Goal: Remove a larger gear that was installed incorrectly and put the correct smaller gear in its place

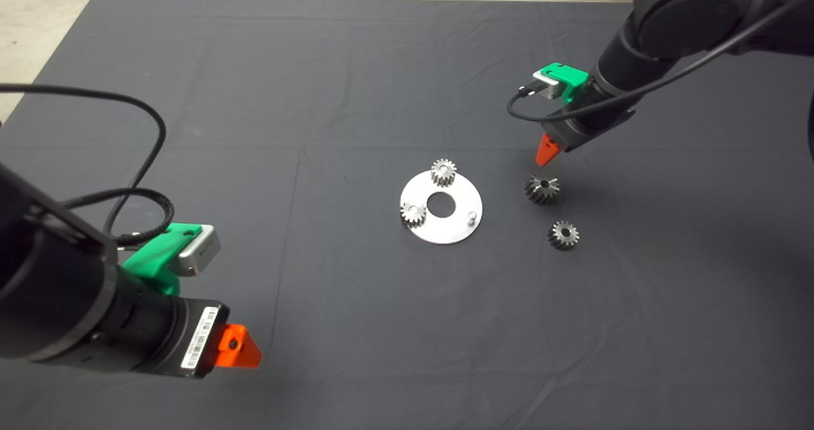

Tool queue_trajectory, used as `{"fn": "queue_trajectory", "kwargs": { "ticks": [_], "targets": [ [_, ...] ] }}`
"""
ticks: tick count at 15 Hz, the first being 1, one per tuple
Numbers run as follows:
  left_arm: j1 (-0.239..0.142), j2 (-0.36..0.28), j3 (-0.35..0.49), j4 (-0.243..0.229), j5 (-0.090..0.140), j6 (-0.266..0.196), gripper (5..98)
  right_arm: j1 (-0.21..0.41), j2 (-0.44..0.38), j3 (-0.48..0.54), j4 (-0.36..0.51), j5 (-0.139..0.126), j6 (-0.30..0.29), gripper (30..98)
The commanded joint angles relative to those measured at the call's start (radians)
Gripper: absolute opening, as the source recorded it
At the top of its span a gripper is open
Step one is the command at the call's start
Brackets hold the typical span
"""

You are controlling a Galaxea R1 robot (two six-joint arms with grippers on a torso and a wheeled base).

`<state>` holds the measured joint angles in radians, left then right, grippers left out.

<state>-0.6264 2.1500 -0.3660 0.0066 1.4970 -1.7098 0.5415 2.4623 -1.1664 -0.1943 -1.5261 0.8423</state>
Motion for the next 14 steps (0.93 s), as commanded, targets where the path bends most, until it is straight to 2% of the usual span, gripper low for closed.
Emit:
{"fn": "queue_trajectory", "kwargs": {
  "ticks": [1, 3, 5, 14],
  "targets": [
    [-0.010, -0.002, 0.015, -0.016, 0.005, -0.004, 97.9, 0.046, -0.081, 0.116, 0.050, -0.132, -0.005, 72.8],
    [-0.010, -0.002, 0.015, -0.016, 0.005, -0.004, 97.9, 0.045, -0.107, 0.160, 0.050, -0.132, -0.009, 74.9],
    [-0.010, 0.000, 0.015, -0.016, 0.005, -0.004, 97.9, 0.045, -0.129, 0.163, 0.050, -0.132, -0.012, 78.1],
    [-0.010, 0.000, 0.015, -0.016, 0.005, -0.005, 97.9, -0.071, -0.137, 0.153, 0.056, -0.132, -0.022, 78.1]
  ]
}}
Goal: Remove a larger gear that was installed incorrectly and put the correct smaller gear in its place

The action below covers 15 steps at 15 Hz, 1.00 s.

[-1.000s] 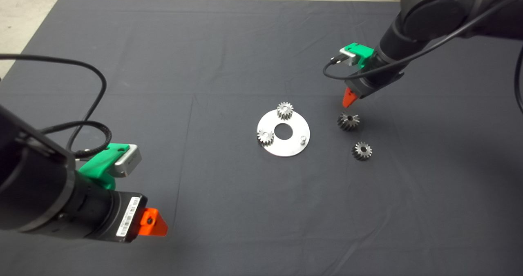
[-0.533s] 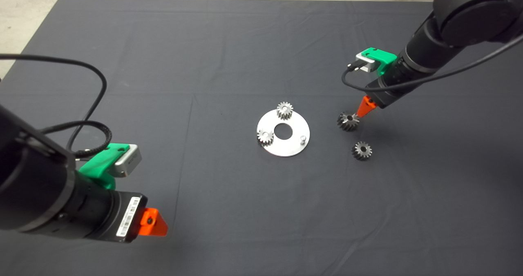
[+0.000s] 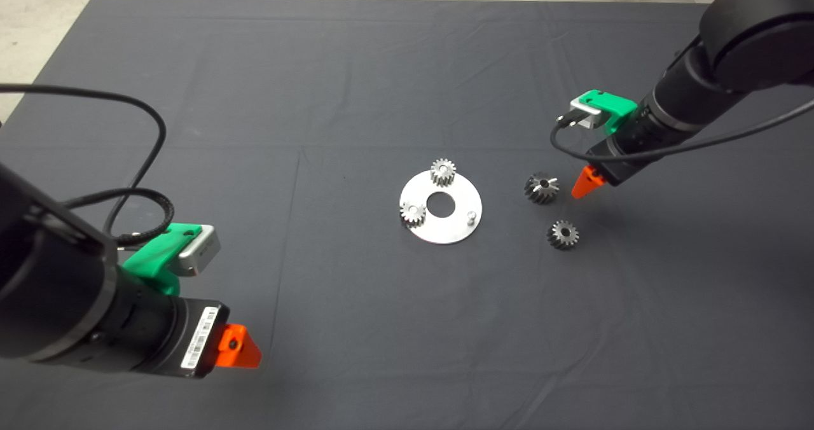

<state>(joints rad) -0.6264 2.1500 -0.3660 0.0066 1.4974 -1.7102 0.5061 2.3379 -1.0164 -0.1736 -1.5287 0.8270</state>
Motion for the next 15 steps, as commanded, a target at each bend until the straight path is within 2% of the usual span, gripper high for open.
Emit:
{"fn": "queue_trajectory", "kwargs": {
  "ticks": [1, 4, 6, 8, 12, 13, 15],
  "targets": [
    [-0.010, -0.003, 0.015, -0.016, 0.004, -0.005, 97.9, -0.041, -0.010, 0.001, 0.037, -0.129, -0.006, 78.1],
    [-0.010, -0.002, 0.015, -0.017, 0.004, -0.005, 97.9, -0.043, -0.007, -0.006, 0.054, -0.129, 0.000, 78.1],
    [-0.010, -0.002, 0.015, -0.016, 0.004, -0.005, 97.9, -0.044, -0.010, -0.007, 0.059, -0.129, 0.000, 82.8],
    [-0.010, -0.002, 0.015, -0.016, 0.004, -0.005, 97.9, -0.046, -0.004, 0.001, 0.066, -0.129, 0.001, 83.1],
    [-0.010, -0.002, 0.015, -0.016, 0.004, -0.005, 97.9, -0.074, 0.016, 0.000, 0.066, -0.129, 0.001, 88.5],
    [-0.010, -0.002, 0.015, -0.016, 0.004, -0.005, 97.9, -0.087, 0.022, -0.002, 0.066, -0.129, 0.001, 91.7],
    [-0.010, -0.002, 0.015, -0.017, 0.004, -0.005, 97.9, -0.100, 0.027, -0.007, 0.066, -0.129, 0.001, 92.3]
  ]
}}
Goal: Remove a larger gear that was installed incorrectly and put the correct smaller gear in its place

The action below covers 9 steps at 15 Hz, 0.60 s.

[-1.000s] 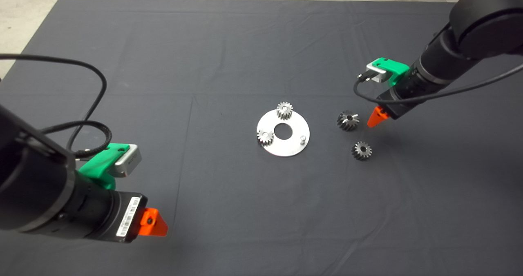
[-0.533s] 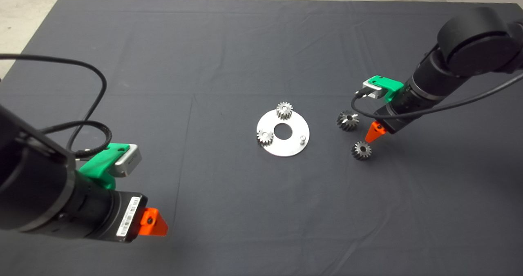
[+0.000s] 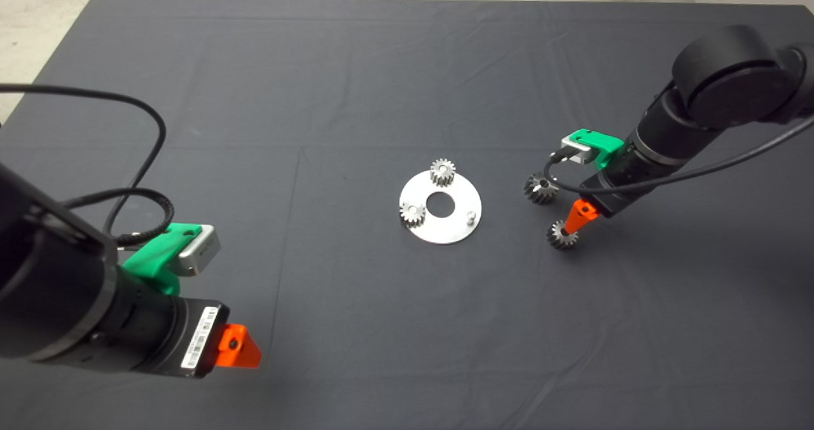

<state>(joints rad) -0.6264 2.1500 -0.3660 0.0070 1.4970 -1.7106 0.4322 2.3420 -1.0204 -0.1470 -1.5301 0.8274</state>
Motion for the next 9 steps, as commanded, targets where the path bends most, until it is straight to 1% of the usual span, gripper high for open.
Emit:
{"fn": "queue_trajectory", "kwargs": {
  "ticks": [1, 7, 9],
  "targets": [
    [-0.010, -0.002, 0.015, -0.016, 0.005, -0.004, 97.9, -0.035, 0.021, -0.002, 0.038, -0.128, 0.001, 92.3],
    [-0.010, -0.002, 0.015, -0.018, 0.005, -0.004, 97.9, -0.085, 0.026, -0.001, 0.034, -0.128, -0.002, 92.3],
    [-0.010, -0.002, 0.015, -0.017, 0.005, -0.004, 97.9, -0.089, 0.024, -0.001, 0.030, -0.128, -0.008, 92.3]
  ]
}}
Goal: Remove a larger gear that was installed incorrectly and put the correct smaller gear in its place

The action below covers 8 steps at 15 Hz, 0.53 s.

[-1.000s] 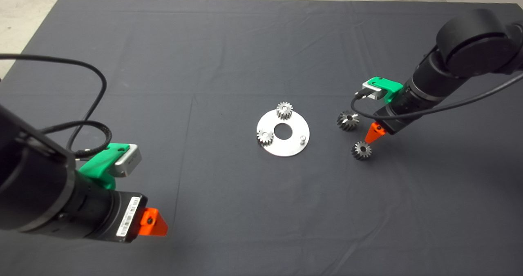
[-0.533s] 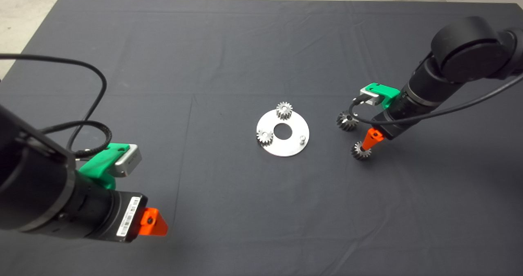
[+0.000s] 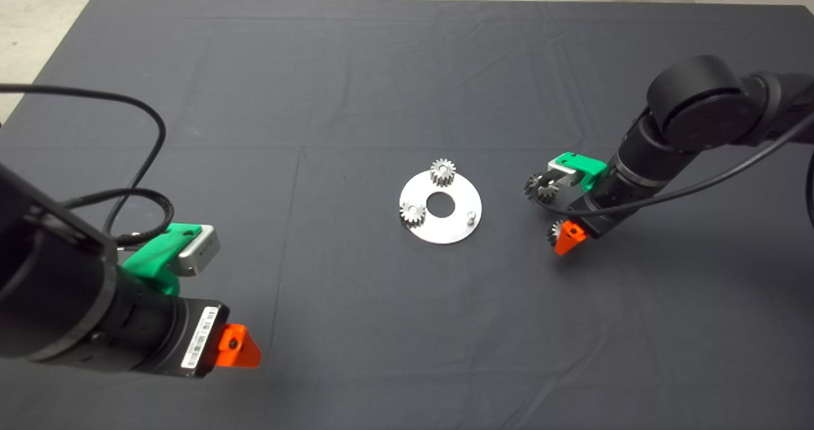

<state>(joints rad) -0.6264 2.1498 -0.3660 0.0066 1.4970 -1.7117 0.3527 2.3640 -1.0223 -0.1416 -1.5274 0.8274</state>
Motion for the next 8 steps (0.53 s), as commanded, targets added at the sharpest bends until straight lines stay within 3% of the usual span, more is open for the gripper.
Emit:
{"fn": "queue_trajectory", "kwargs": {
  "ticks": [1, 8],
  "targets": [
    [-0.010, -0.001, 0.015, -0.017, 0.005, -0.004, 97.9, -0.015, 0.002, 0.001, 0.023, -0.131, -0.010, 92.3],
    [-0.010, -0.001, 0.015, -0.017, 0.005, -0.003, 97.9, -0.053, 0.002, 0.004, -0.100, -0.131, -0.042, 92.3]
  ]
}}
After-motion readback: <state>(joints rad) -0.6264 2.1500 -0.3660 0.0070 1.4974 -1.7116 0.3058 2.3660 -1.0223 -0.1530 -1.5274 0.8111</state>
